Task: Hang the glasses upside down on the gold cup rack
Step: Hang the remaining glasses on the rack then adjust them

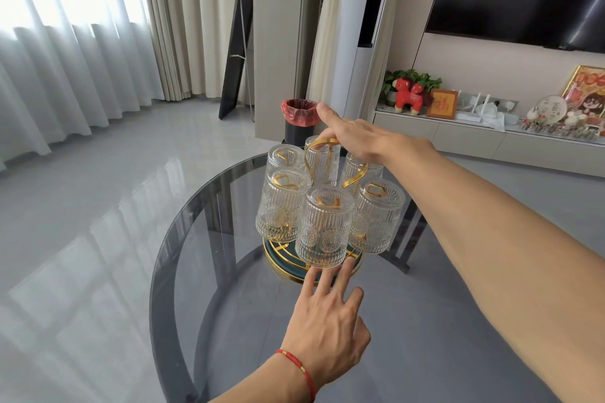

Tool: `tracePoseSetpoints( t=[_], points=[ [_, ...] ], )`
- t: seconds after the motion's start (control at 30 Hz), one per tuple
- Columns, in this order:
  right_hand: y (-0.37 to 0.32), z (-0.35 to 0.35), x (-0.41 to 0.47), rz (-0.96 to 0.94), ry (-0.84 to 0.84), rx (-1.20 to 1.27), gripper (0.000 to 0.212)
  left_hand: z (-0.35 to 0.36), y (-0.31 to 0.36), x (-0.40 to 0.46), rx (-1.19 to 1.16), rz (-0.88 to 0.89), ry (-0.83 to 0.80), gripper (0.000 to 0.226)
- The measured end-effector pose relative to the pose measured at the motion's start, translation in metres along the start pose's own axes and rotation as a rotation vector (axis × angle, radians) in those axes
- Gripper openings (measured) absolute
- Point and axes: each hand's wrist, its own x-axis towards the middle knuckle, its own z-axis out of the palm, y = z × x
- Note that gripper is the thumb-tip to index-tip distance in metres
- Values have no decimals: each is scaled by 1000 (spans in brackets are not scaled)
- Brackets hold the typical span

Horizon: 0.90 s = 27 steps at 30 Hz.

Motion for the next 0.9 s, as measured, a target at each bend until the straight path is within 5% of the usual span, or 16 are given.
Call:
tracePoseSetpoints(
  t=[0.9],
  points=[
    [3, -1, 6, 15, -85, 103, 102, -3, 1, 1, -1, -8, -6, 32]
  ],
)
